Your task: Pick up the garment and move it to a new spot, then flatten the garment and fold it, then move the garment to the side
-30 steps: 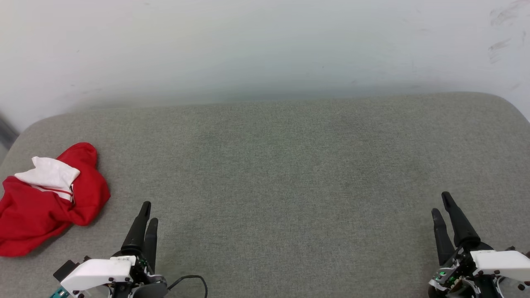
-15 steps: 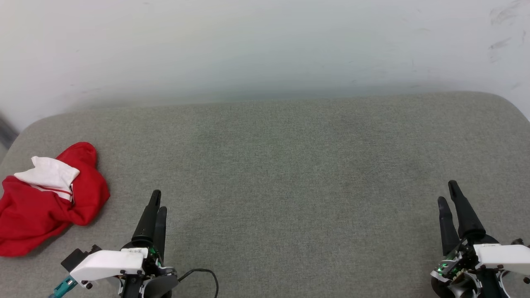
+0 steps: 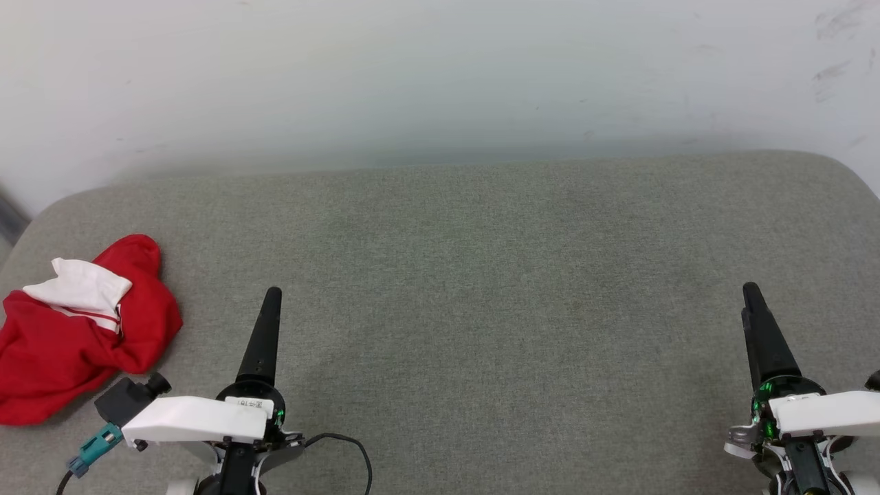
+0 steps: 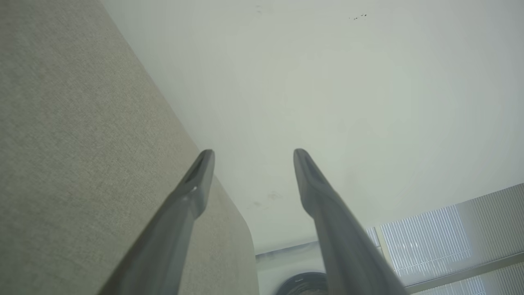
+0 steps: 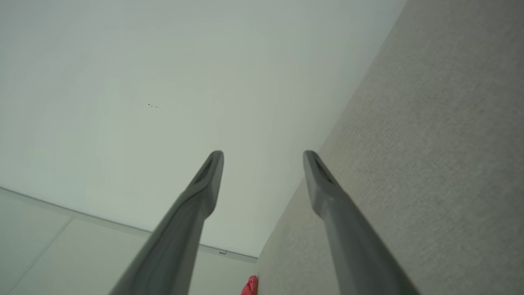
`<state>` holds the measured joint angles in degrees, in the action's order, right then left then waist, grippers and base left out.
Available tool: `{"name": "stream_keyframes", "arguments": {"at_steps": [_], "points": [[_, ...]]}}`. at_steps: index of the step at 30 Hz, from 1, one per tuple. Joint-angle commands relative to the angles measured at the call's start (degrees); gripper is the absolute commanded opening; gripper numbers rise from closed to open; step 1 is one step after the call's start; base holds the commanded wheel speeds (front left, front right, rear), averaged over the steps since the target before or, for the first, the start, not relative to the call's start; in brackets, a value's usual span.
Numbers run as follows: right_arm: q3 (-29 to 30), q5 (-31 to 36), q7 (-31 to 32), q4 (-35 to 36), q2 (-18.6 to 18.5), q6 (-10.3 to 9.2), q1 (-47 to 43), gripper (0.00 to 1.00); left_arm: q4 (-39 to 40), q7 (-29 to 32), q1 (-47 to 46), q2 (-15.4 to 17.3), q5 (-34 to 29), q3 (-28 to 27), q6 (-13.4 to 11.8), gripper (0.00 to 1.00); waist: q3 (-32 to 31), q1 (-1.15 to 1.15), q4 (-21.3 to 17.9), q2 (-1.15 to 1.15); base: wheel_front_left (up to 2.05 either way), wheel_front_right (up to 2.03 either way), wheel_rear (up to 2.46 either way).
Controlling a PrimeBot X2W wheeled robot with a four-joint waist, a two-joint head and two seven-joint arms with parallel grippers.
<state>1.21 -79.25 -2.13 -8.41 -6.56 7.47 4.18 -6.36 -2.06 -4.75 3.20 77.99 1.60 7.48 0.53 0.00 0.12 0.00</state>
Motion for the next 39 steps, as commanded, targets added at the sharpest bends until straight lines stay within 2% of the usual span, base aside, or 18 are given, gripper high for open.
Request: {"name": "stream_keyframes", "arguments": {"at_steps": [1,11,16,22,29,39], "points": [[0.1,3.8,-0.7,1.5,-0.6,0.02,1.7,1.00,1.7,-0.6,-1.3,0.1,-3.3,0.2,0.0,1.00,0.0,0.00,0.0,0.00,0.00,0.00,0.00],[-0.3,23.3,-2.6,3.6,-0.9,0.02,1.7,1.00,3.8,-2.6,-0.9,0.1,-20.7,0.4,0.0,1.00,0.2,0.00,0.1,0.00,0.00,0.00,0.00],[-0.6,30.9,-3.6,4.0,-1.0,0.02,1.5,1.00,4.1,-3.5,-0.6,0.0,-29.7,0.7,-0.3,1.00,0.2,0.00,0.2,0.00,0.00,0.00,0.00],[-1.1,37.7,-4.2,3.5,-1.5,0.02,1.0,1.00,3.8,-4.5,-0.2,0.5,-39.1,1.8,-1.9,1.00,0.2,0.00,0.2,0.00,0.00,0.00,0.00],[-1.0,43.4,-2.8,3.3,-2.0,0.02,0.5,1.00,3.6,-5.6,0.0,2.1,-46.0,3.9,-4.1,1.00,0.0,0.00,0.3,0.00,0.00,0.00,0.00],[-0.6,50.8,-2.7,4.7,-1.9,0.02,0.2,1.00,3.5,-6.9,0.2,4.0,-51.6,5.9,-6.8,1.00,-0.1,0.00,0.3,0.00,0.00,0.00,0.00]]}}
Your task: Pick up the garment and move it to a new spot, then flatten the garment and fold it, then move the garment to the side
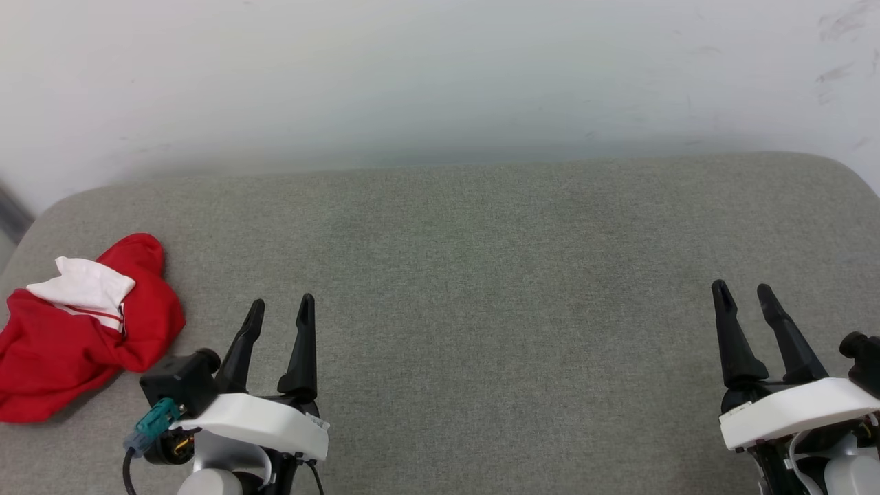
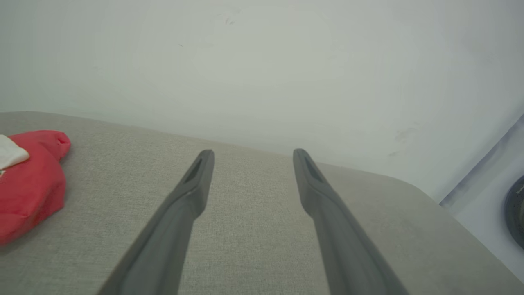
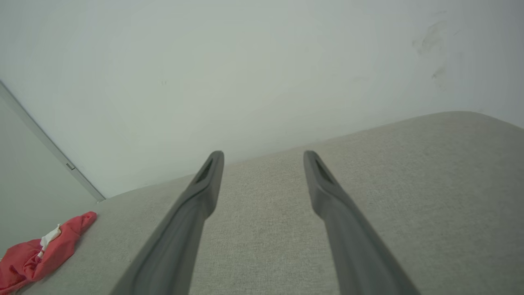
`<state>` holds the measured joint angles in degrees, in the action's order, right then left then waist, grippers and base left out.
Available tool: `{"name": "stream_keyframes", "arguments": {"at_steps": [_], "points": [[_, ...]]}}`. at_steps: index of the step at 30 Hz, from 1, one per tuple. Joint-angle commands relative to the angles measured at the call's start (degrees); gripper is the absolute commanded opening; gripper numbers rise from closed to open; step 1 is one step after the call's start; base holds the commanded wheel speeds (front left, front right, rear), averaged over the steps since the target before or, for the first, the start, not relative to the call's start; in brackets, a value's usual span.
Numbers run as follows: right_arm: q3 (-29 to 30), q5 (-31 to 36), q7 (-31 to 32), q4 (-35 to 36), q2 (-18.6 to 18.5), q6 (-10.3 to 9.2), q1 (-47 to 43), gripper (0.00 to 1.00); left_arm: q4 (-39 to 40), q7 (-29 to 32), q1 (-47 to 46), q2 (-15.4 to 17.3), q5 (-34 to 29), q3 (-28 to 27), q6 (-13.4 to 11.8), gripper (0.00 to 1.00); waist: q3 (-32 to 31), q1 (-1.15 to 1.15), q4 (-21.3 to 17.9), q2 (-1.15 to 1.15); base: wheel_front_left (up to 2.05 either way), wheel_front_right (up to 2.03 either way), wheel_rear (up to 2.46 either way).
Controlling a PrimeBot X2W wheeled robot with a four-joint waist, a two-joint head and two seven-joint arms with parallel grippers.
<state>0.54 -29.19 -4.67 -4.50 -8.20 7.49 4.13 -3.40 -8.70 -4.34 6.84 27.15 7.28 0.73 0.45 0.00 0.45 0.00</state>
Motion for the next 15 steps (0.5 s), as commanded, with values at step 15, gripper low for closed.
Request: {"name": "stream_keyframes", "arguments": {"at_steps": [15], "points": [[0.7,10.7,1.2,1.7,0.4,0.00,-0.7,1.00,-1.2,-2.3,-0.6,1.9,-8.4,2.3,-2.9,1.00,0.0,0.00,0.3,0.00,0.00,0.00,0.00]]}}
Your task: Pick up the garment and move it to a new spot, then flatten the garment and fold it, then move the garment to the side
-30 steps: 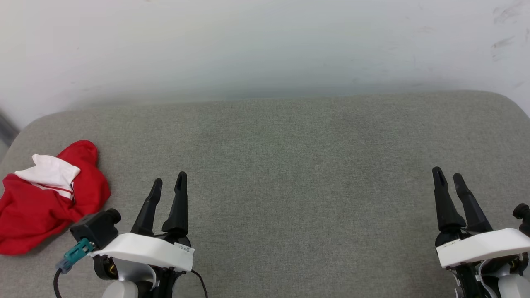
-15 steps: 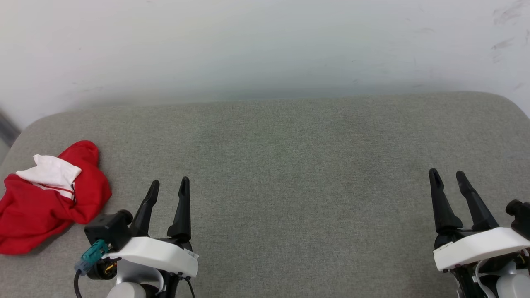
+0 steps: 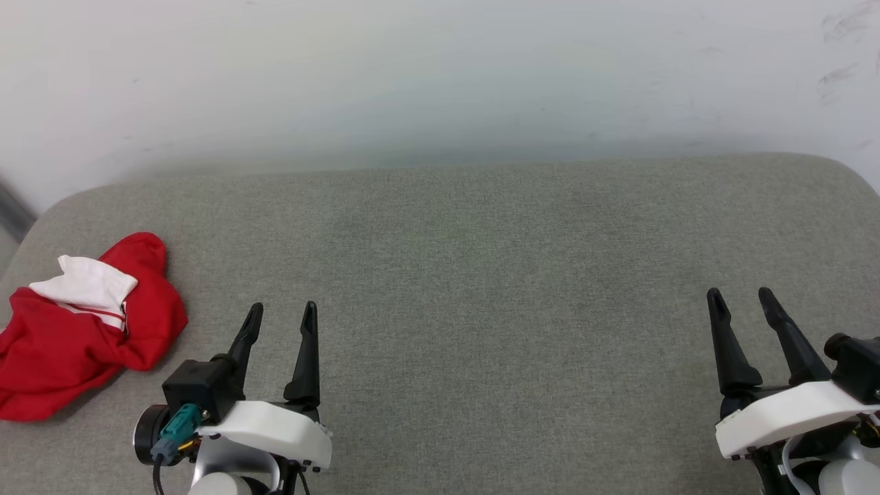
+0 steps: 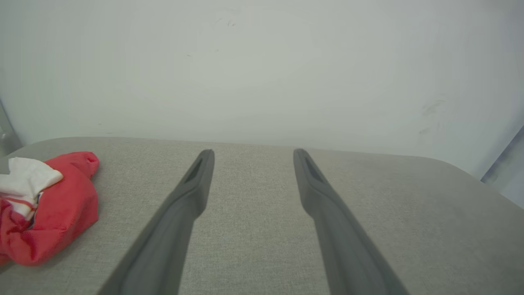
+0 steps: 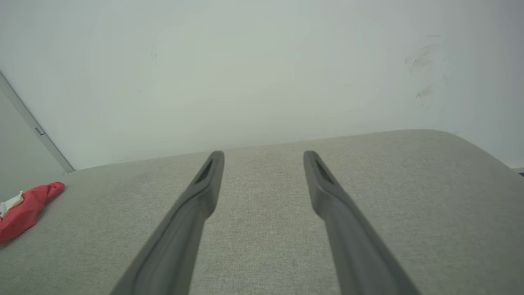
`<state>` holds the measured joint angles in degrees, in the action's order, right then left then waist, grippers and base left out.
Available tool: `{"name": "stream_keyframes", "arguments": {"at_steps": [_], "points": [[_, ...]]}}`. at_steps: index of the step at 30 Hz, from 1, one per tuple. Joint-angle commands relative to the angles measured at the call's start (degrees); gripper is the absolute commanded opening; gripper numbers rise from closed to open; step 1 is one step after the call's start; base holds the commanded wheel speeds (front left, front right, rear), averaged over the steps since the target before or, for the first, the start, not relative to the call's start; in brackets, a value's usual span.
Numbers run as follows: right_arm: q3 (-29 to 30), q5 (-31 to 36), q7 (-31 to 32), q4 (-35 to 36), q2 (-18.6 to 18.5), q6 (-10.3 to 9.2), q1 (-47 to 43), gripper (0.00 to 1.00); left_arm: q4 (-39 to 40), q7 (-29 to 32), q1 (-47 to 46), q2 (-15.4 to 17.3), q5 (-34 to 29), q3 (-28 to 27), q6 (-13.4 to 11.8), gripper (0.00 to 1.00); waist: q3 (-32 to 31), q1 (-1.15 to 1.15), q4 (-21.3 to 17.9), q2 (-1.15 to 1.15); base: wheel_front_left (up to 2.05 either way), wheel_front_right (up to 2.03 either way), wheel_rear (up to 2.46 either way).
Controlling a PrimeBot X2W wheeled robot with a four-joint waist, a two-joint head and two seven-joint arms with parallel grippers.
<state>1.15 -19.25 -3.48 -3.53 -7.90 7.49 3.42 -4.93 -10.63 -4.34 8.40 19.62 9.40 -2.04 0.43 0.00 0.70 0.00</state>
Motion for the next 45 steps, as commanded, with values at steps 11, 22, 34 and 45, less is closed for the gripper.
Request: {"name": "stream_keyframes", "arguments": {"at_steps": [11,22,34,45], "points": [[0.8,6.0,0.2,1.3,1.0,0.00,-0.3,1.00,-0.2,-1.7,-0.6,0.0,-5.0,0.4,-0.6,1.00,0.4,0.00,0.1,0.00,0.00,0.00,0.00],[1.0,8.5,-0.1,1.6,1.5,-0.01,-0.3,1.00,-0.5,-2.9,-0.3,-1.3,-8.4,-0.8,1.0,1.00,1.0,0.00,0.1,0.00,0.00,0.00,0.00],[1.6,11.8,-0.5,2.5,2.2,-0.01,-0.5,1.00,-1.2,-4.1,0.1,-2.9,-12.9,-2.7,2.9,1.00,1.4,0.00,0.5,0.00,0.00,0.00,0.00],[1.9,12.4,-1.1,2.3,2.5,-0.01,-0.4,1.00,-1.7,-4.7,0.2,-4.1,-15.1,-4.4,4.5,1.00,1.4,0.00,1.0,0.00,0.00,0.00,0.00]]}}
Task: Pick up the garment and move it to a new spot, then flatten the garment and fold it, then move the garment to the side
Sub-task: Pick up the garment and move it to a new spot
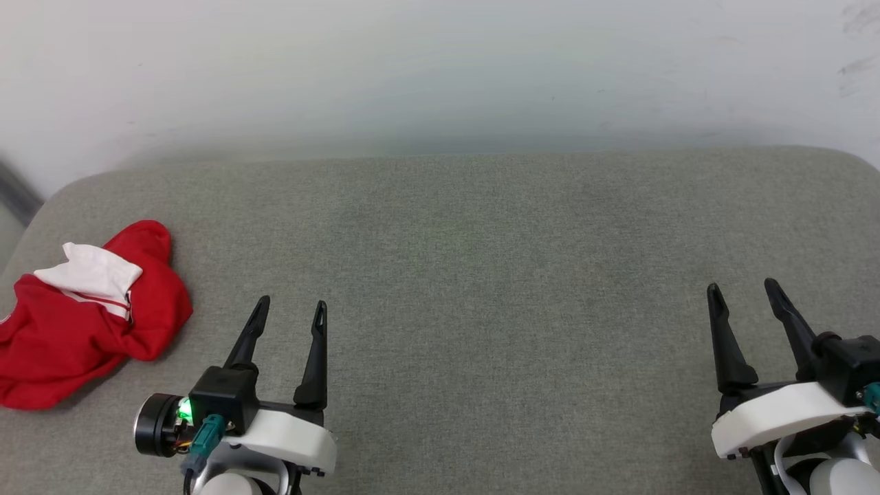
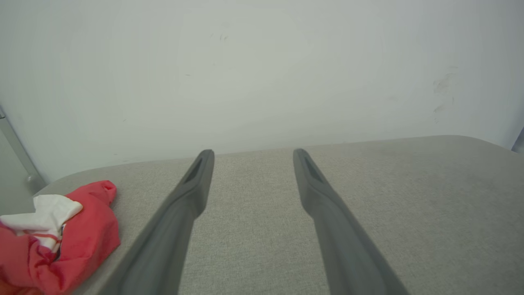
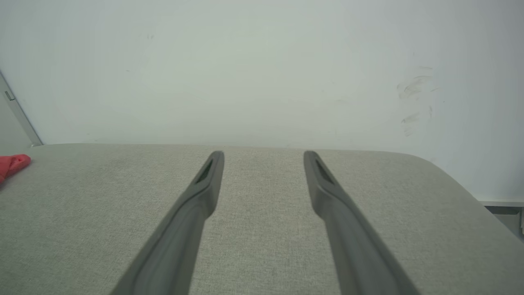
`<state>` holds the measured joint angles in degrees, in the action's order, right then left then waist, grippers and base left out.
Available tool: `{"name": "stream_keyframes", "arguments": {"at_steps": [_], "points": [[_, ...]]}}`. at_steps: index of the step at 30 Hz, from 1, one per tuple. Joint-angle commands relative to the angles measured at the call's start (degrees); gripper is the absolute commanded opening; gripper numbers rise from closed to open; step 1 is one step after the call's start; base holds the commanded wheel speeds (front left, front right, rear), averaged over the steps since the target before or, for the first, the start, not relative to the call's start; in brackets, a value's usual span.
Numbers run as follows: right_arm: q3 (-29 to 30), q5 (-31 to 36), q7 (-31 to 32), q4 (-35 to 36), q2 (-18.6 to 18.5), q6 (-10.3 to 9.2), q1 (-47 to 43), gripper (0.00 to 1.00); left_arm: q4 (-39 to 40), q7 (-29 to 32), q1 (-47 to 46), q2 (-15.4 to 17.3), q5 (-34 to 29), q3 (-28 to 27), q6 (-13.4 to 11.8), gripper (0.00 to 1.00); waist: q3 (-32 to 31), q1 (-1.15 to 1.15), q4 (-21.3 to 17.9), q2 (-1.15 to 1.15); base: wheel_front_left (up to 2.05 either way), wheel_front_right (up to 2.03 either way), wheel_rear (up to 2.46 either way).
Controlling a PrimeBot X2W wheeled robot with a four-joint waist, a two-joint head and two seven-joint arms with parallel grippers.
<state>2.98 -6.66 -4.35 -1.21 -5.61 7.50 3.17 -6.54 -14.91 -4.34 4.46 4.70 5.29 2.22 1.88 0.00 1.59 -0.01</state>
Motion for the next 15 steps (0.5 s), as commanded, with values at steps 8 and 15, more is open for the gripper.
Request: {"name": "stream_keyframes", "arguments": {"at_steps": [8,15], "points": [[-0.7,-0.7,0.1,1.0,0.2,-0.02,-0.3,1.00,-0.4,-0.4,-0.4,-0.7,0.0,-1.7,1.0,1.00,-0.2,0.00,2.4,0.01,0.00,0.00,0.00],[-2.4,-0.6,1.1,3.9,0.2,-0.02,-0.9,1.00,0.0,-0.3,-0.1,-1.0,-0.7,-3.0,1.0,1.00,-0.3,0.00,7.3,0.01,0.00,0.00,0.00]]}}
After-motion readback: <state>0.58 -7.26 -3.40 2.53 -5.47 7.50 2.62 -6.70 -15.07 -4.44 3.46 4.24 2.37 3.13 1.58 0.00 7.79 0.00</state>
